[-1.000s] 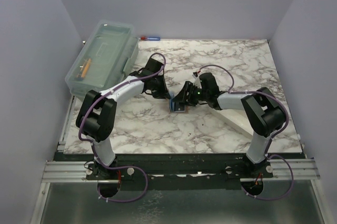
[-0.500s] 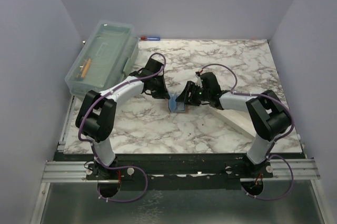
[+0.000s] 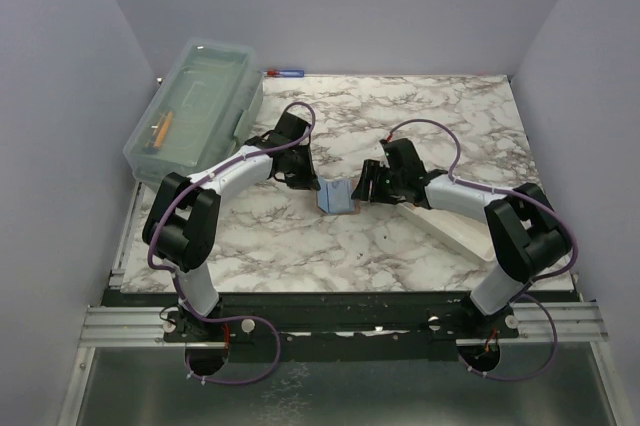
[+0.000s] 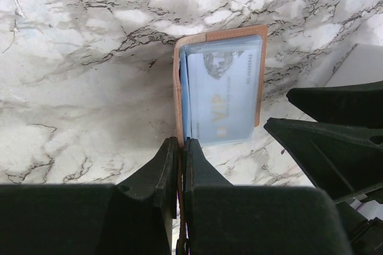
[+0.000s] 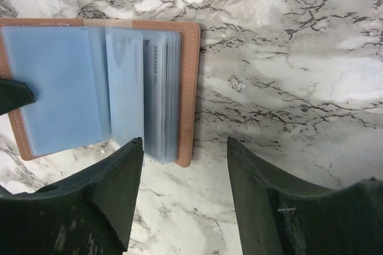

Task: Put the credit cards into the card holder
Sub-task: Open the card holder at the center of the board.

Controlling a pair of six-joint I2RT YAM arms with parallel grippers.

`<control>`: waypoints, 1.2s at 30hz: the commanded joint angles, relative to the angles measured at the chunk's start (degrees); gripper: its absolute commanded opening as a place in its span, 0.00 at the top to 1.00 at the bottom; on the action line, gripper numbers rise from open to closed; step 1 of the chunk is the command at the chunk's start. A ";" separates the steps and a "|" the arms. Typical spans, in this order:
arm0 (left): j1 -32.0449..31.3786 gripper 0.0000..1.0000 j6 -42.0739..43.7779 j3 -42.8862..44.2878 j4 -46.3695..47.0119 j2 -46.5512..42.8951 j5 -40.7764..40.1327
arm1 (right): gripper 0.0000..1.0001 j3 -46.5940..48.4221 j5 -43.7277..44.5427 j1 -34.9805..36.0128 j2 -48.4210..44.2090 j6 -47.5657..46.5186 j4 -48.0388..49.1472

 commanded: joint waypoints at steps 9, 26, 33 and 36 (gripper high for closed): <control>-0.16 1.00 3.83 -0.64 -3.53 -0.92 -1.41 | 0.45 5.67 -6.82 3.48 1.65 -2.23 1.99; -1.02 0.41 11.43 6.41 -13.80 -8.30 -7.94 | 0.70 4.65 3.36 3.94 7.64 -1.86 -1.99; -1.05 0.51 8.16 8.85 -9.05 -3.56 4.23 | 0.74 7.70 -0.08 3.99 3.28 -2.17 -4.45; -0.86 0.64 9.35 7.28 -9.08 0.79 2.32 | 0.73 8.69 -3.91 4.03 2.39 -1.88 -2.09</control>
